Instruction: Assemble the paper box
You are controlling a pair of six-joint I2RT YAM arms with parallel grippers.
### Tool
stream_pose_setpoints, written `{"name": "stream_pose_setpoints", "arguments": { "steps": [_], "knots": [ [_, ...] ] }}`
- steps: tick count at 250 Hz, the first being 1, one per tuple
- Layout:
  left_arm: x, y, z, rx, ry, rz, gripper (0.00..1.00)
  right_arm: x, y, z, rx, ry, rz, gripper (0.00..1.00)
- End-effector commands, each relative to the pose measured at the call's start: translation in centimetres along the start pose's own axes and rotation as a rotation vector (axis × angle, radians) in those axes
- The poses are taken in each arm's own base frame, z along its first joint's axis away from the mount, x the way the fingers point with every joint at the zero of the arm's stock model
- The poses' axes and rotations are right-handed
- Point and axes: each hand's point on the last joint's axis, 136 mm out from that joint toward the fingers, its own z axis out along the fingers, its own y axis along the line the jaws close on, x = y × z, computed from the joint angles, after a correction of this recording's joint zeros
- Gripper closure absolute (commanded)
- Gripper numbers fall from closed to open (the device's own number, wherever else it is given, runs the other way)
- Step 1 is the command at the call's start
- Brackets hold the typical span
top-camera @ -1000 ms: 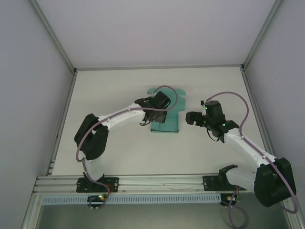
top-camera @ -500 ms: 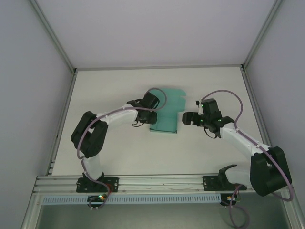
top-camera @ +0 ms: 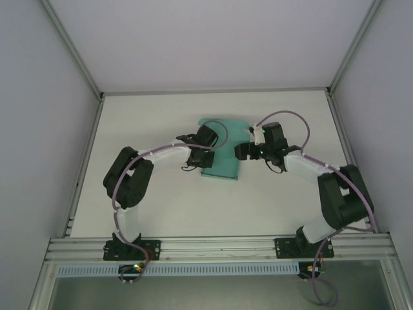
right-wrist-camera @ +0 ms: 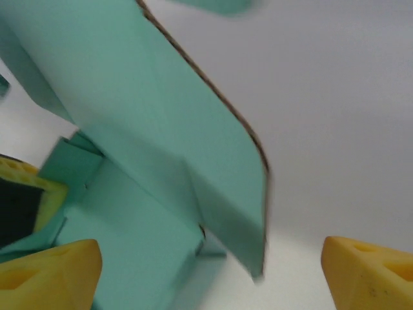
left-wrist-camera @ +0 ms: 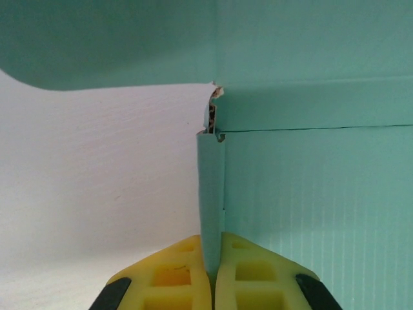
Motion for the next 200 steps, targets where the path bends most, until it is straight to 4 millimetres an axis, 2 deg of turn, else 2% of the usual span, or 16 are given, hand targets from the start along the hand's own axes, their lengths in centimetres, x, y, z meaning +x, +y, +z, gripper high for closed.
{"name": "stream_pose_setpoints", "arguments": {
  "steps": [1,22,50,65,87,108,129,154,182,200],
  "knots": [
    [1.1,0.3,1.0,0.002,0.028,0.029,1.0,-3.0,2.3,1.1,-0.123,-0.085,-0.11,0.18],
    [1.1,0.2,1.0,0.028,0.016,0.019,1.0,-3.0,3.4,1.8,-0.199,-0.066,-0.146,0.33],
    [1.2,0.1,1.2,0.047,0.007,0.037,1.0,-2.8,4.1,2.0,-0.25,-0.041,-0.156,0.79],
    [1.5,1.0,1.5,-0.001,0.012,0.06,1.0,-2.8,4.4,1.6,-0.256,-0.022,-0.156,0.92],
    [2.3,2.9,2.2,-0.126,0.038,0.099,1.0,-3.1,4.5,0.9,-0.231,-0.011,-0.159,0.97],
    [3.3,3.9,2.9,-0.214,0.073,0.136,1.0,-3.5,4.5,0.2,-0.212,-0.025,-0.158,1.0],
    [3.9,4.3,3.0,-0.339,0.087,0.233,1.0,-3.9,4.7,-0.3,-0.205,-0.028,-0.152,1.0],
    [5.0,4.0,3.4,-0.387,0.135,0.307,1.0,-4.1,4.9,-0.6,-0.208,-0.032,-0.164,1.0],
    [6.0,4.4,3.7,-0.391,0.174,0.291,1.0,-4.3,5.0,-0.7,-0.205,-0.036,-0.167,1.0],
    [6.0,5.7,3.4,-0.46,0.176,0.256,1.0,-4.3,4.9,-0.9,-0.196,-0.039,-0.169,1.0]
  ]
}}
